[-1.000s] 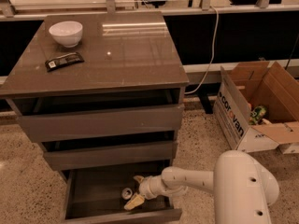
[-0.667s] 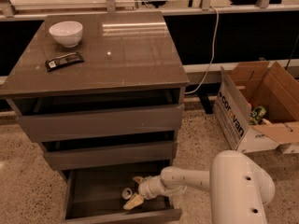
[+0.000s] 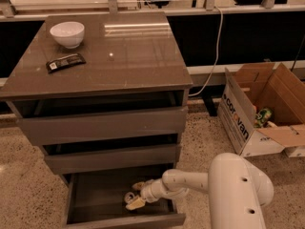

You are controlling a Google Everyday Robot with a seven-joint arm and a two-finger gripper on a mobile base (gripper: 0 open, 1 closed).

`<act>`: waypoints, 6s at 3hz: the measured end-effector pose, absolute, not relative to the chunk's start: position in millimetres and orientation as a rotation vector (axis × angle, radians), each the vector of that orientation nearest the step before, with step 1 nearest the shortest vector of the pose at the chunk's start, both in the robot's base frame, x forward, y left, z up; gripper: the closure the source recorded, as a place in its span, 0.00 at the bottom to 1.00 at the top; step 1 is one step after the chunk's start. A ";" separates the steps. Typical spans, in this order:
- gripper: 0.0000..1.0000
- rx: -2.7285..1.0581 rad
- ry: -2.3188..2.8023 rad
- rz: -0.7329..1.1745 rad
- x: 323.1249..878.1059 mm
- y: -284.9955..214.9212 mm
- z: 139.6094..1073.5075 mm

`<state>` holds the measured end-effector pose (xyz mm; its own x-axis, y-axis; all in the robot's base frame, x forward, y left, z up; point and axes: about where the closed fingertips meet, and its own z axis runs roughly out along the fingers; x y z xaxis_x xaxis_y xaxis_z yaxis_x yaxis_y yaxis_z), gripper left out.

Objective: Pick green can from bottom drawer and place on counter

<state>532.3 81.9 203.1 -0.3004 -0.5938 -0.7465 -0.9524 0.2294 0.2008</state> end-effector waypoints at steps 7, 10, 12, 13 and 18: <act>1.00 -1.645 1.245 0.775 449.4 -20.4 644.7; 1.00 -1.520 1.547 0.993 467.4 -91.0 871.5; 1.00 -1.548 1.554 0.998 487.9 -80.4 876.7; 1.00 -1.579 1.589 1.012 531.9 -63.6 883.0; 1.00 -1.598 1.663 1.032 653.5 -14.3 939.1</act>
Offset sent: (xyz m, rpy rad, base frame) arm 0.0217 0.0030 0.0103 0.0755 -0.0153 0.0049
